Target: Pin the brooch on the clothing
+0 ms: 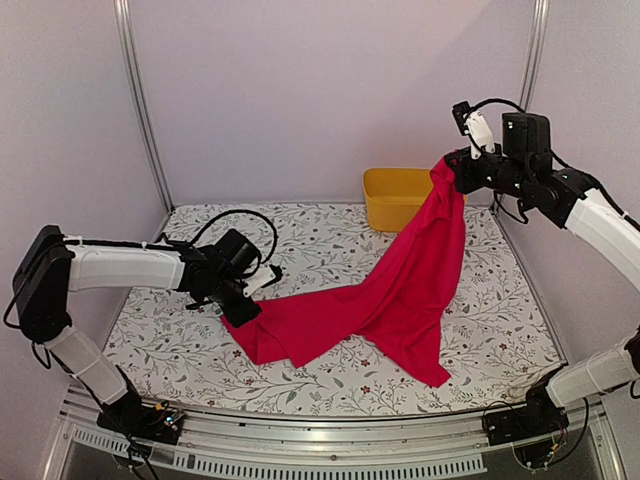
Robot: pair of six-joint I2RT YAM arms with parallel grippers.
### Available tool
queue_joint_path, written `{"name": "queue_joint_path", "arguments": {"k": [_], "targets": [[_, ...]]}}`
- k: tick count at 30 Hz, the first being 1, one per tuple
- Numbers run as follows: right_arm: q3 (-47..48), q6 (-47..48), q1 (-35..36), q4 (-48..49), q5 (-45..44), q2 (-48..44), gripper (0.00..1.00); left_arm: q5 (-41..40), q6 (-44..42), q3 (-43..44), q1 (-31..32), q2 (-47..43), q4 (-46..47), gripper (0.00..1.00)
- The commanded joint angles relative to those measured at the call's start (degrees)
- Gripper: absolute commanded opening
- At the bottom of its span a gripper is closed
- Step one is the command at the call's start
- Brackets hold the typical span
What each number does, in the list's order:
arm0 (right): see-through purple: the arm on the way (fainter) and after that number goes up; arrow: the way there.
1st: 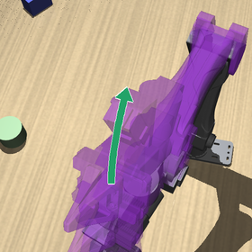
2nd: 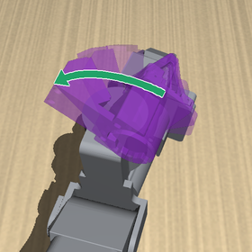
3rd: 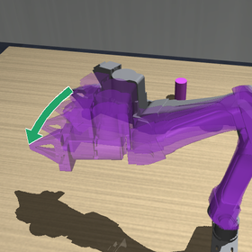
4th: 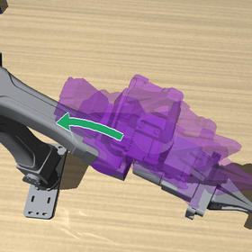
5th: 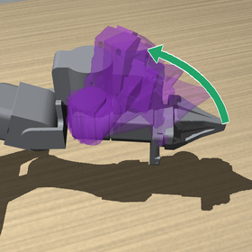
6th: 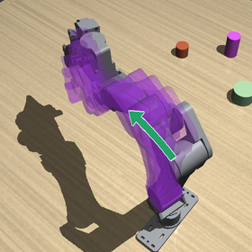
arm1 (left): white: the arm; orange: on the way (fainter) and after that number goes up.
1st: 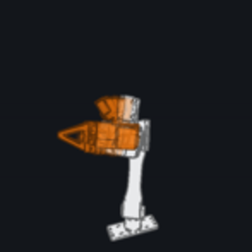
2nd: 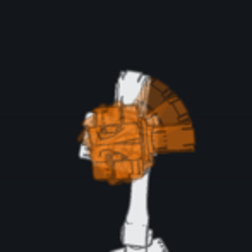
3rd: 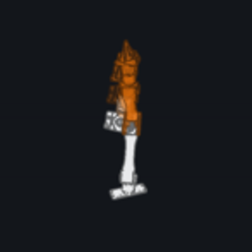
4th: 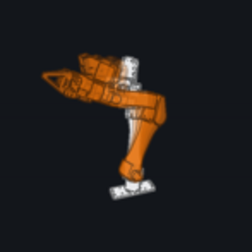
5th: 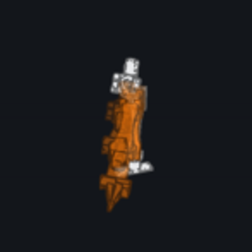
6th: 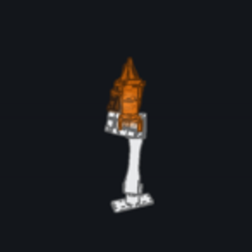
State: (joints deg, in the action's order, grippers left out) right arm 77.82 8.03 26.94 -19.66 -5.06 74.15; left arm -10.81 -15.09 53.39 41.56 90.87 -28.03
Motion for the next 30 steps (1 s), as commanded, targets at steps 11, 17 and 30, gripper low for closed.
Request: {"name": "queue_joint_path", "arguments": {"k": [11, 17, 30], "targets": [[-1.61, -1.37, -0.15, 3.35, 2.3, 2.13, 0.0, 23.34, -1.27, -1.05, 16.03, -5.16, -0.94, 0.52], [-1.62, -1.23, -0.16, 3.55, 2.3, 2.81, 0.0, 20.15, -3.77, 1.65, 18.33, 4.67, -4.76, 0.55], [-2.67, -1.54, -0.17, 3.65, 1.47, 2.48, 0.0, 19.31, -5.28, 4.86, 19.32, 9.23, -0.66, 0.42]]}}
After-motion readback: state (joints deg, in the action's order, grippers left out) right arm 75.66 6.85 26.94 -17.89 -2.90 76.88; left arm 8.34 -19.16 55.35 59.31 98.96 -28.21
